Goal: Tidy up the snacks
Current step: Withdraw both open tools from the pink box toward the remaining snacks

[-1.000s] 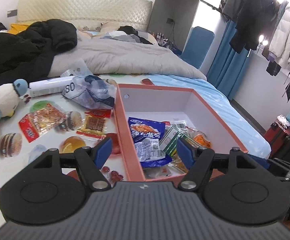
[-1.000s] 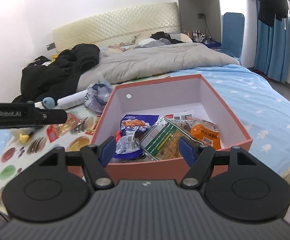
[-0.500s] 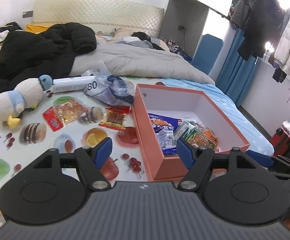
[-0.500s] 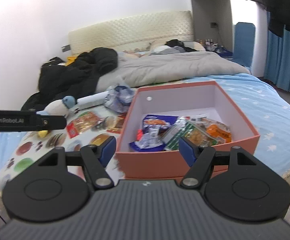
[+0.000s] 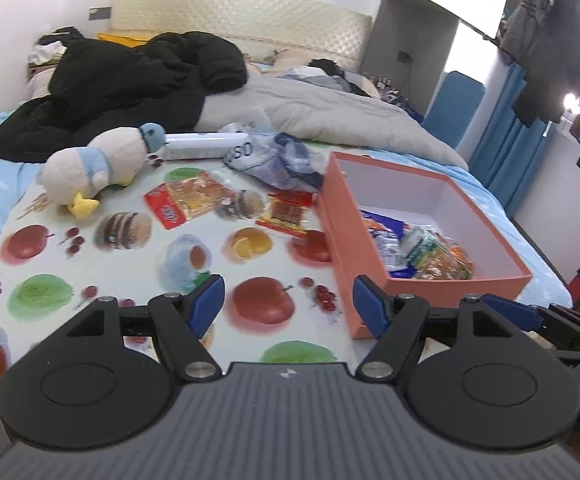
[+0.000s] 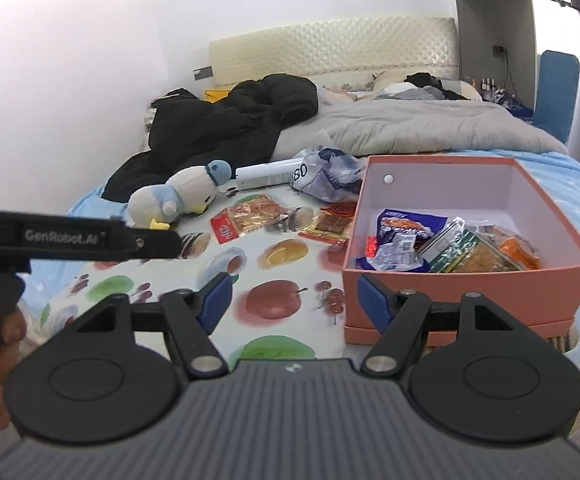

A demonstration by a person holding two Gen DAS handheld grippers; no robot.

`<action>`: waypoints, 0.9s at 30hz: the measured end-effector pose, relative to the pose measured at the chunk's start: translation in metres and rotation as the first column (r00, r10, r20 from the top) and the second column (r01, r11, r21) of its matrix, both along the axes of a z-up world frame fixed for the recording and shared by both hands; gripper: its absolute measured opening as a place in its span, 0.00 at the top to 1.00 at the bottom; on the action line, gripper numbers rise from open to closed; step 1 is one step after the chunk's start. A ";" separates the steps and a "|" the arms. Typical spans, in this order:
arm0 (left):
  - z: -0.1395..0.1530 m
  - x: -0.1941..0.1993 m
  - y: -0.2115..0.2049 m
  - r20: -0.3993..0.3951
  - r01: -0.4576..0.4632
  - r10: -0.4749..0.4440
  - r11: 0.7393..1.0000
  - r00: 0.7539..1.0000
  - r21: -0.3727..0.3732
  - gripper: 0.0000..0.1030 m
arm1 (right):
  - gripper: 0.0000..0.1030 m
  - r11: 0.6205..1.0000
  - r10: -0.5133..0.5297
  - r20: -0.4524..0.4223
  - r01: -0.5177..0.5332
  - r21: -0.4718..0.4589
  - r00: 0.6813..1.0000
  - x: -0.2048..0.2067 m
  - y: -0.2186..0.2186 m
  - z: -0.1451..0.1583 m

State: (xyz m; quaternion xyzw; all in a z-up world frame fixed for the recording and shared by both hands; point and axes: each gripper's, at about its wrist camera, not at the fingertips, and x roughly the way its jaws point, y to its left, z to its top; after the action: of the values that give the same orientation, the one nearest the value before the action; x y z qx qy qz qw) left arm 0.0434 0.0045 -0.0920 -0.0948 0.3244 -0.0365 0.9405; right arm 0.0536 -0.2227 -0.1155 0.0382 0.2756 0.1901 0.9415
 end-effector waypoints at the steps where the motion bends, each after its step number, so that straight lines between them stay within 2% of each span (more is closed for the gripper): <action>1: -0.001 0.003 0.003 -0.001 -0.005 0.005 1.000 1.000 0.000 0.27 | 0.31 1.000 -0.003 -0.002 0.003 0.002 1.000 0.003 0.002 -0.001; 6: -0.015 0.022 0.020 -0.010 -0.029 0.029 1.000 1.000 0.003 0.25 | 0.30 1.000 0.016 -0.005 -0.016 -0.009 1.000 0.017 0.019 -0.009; 14: -0.053 0.068 0.058 -0.051 -0.116 0.115 0.993 0.992 -0.022 0.25 | 0.30 0.997 0.052 -0.010 -0.053 -0.063 0.999 0.053 0.052 -0.027; 17: -0.064 0.091 0.072 -0.061 -0.131 0.130 0.991 0.990 -0.011 0.24 | 0.30 0.995 0.069 -0.005 -0.070 -0.066 0.998 0.066 0.064 -0.033; 22: -0.086 0.136 0.098 -0.073 -0.146 0.145 0.989 0.987 -0.003 0.17 | 0.30 0.994 0.086 0.005 -0.086 -0.074 0.996 0.094 0.090 -0.048; 27: -0.114 0.189 0.116 -0.103 -0.114 0.117 0.993 0.988 0.031 0.17 | 0.31 0.992 0.075 0.009 -0.073 -0.105 0.997 0.132 0.114 -0.072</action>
State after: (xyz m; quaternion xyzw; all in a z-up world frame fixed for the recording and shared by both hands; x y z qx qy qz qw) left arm 0.2321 0.1205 -0.2063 -0.1035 0.3677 0.0272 0.9237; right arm 0.1855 -0.1088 -0.1877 -0.0228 0.2802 0.2103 0.9363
